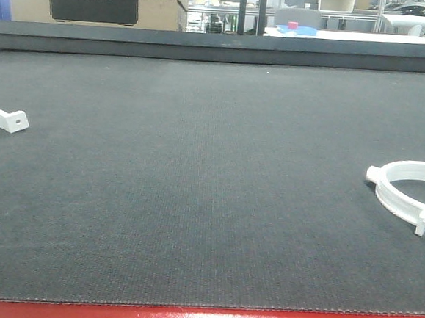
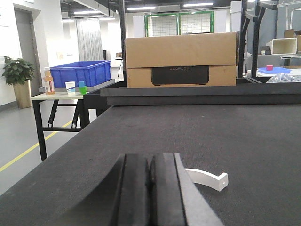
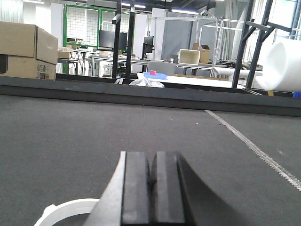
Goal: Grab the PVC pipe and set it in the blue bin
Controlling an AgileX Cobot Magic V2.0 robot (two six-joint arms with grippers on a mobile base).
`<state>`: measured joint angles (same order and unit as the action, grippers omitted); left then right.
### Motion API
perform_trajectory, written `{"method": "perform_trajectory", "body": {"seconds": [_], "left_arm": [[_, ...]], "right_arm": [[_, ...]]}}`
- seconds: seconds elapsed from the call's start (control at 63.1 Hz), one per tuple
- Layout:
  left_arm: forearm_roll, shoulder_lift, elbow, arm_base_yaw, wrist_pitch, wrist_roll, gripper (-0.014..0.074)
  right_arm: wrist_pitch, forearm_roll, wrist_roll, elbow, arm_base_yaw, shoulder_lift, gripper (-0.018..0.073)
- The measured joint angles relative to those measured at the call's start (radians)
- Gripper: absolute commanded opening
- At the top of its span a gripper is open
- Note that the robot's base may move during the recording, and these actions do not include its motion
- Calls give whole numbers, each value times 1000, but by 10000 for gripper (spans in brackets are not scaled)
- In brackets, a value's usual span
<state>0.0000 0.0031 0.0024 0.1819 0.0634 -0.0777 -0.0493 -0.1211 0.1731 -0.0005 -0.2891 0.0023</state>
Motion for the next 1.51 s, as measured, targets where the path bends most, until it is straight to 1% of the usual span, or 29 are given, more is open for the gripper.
{"method": "perform_trajectory", "body": {"seconds": [0.254,0.444,0.65,0.714,0.904,1.142,1.253,1.396,1.507], "left_arm": [[0,0,0,0,0,0,-111],[0,0,0,0,0,0,-111],[0,0,0,0,0,0,-111],[0,0,0,0,0,0,-111],[0,0,0,0,0,0,-111],[6,0,0,0,0,0,-111],[12,0,0,0,25,0,-111],[14,0,0,0,51,0,-111],[14,0,0,0,121,0,-111]], "right_arm": [[-2,0,0,0,0,0,-168],[-2,-65,-16,0,0,0,-168],[22,-83,-20,-41,0,0,-168],[49,-88,-22,-68,0,0,-168],[199,-96,-24,-150,0,0,-168],[292,-124,-25,-235,0,0,-168],[361,-128,-25,-277,0,23,-168],[444,-160,-26,-337,0,94,-168],[466,-171,-26,-396,0,162,-168]]}}
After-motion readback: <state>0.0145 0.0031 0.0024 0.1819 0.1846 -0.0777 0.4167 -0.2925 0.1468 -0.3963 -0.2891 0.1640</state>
